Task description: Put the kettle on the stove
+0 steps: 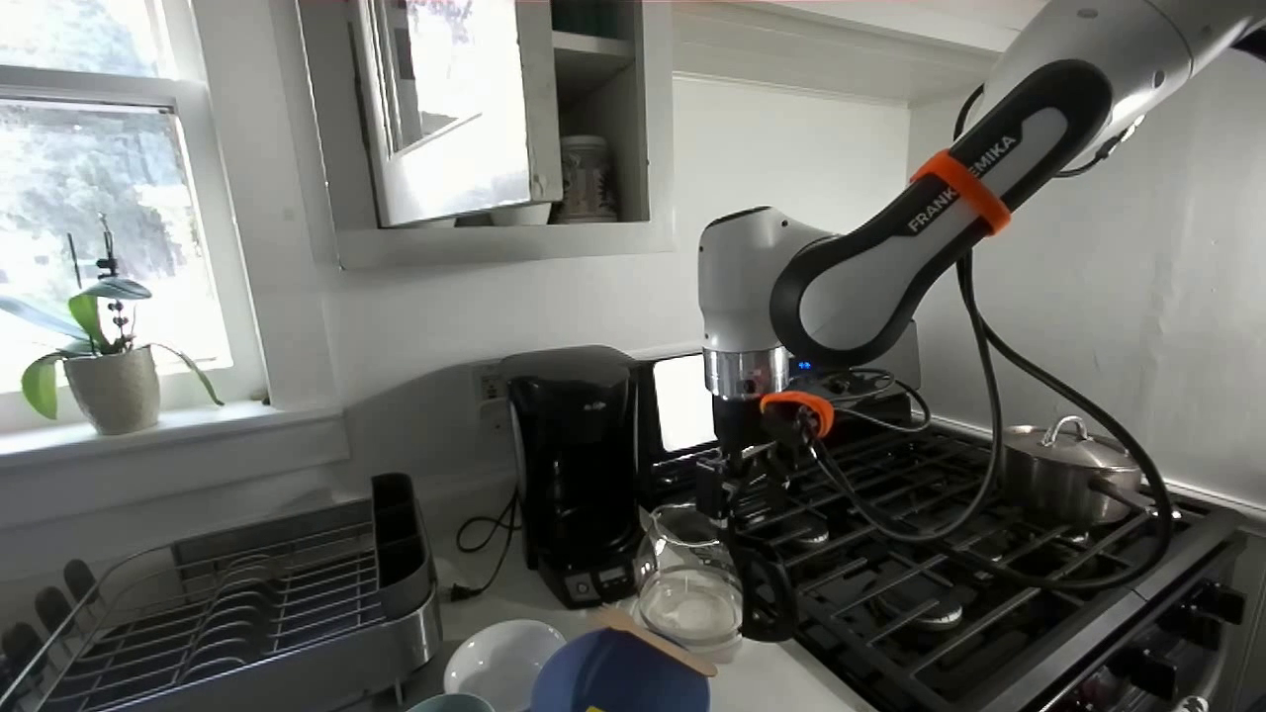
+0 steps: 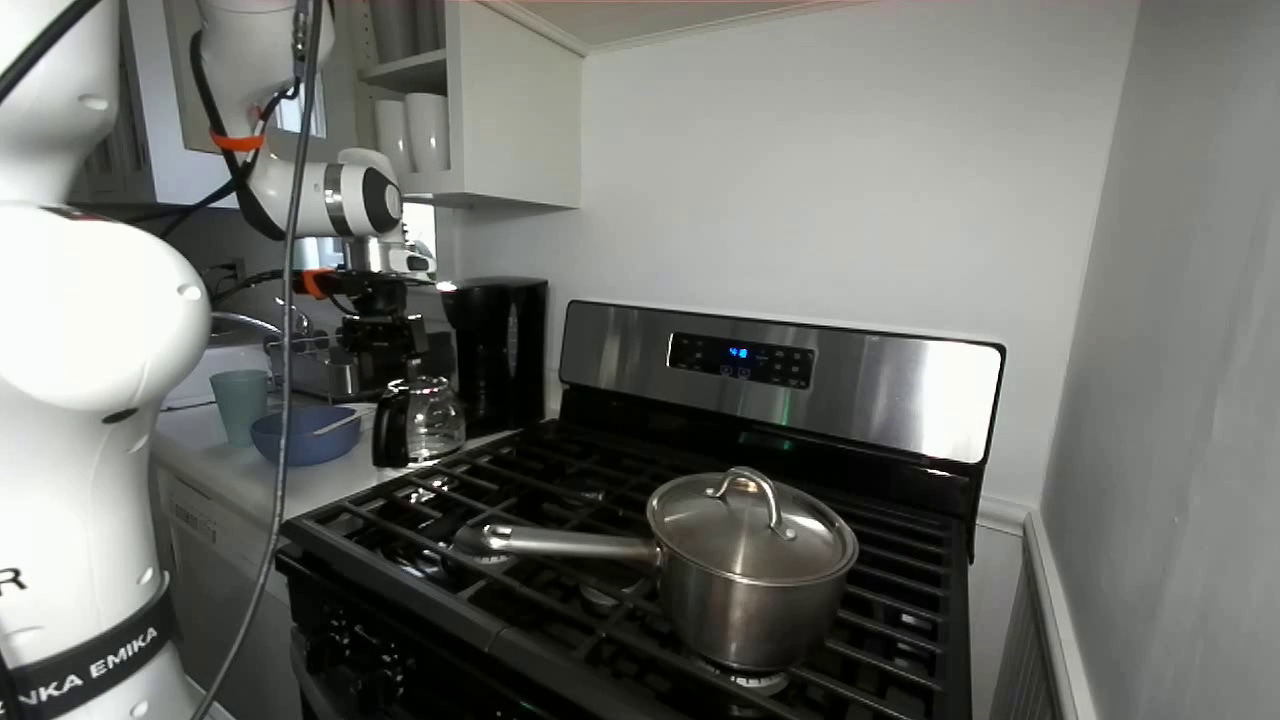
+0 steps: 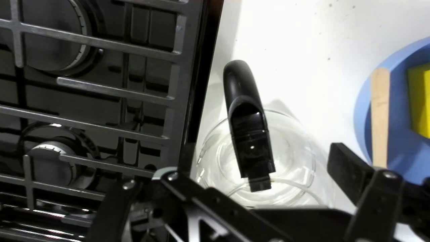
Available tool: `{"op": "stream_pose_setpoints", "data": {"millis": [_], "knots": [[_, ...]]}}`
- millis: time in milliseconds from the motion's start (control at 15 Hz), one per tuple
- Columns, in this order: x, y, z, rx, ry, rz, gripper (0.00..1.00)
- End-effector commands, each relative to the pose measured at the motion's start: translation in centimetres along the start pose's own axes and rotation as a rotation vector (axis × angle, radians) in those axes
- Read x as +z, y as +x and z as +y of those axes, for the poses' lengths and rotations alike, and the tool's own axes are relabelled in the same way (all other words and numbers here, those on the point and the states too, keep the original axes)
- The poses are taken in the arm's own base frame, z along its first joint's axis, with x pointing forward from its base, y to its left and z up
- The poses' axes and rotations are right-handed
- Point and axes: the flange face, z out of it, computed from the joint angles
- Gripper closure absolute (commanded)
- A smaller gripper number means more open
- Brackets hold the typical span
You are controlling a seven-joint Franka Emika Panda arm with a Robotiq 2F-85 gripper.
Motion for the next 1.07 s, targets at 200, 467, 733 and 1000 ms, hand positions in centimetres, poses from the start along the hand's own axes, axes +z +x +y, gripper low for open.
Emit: {"op": "stream_pose_setpoints", "data": {"millis": [200,467,733,1000], "knots": [[0.2,0.0,-0.1,-0.019,0.012,-0.011,0.0],[1.1,0.1,0.6,-0.014,0.015,-0.002,0.0],[2.3,0.3,1.4,-0.036,0.038,0.021,0.0],[3.3,0.5,0.8,-0.084,0.073,0.055,0.0]]}}
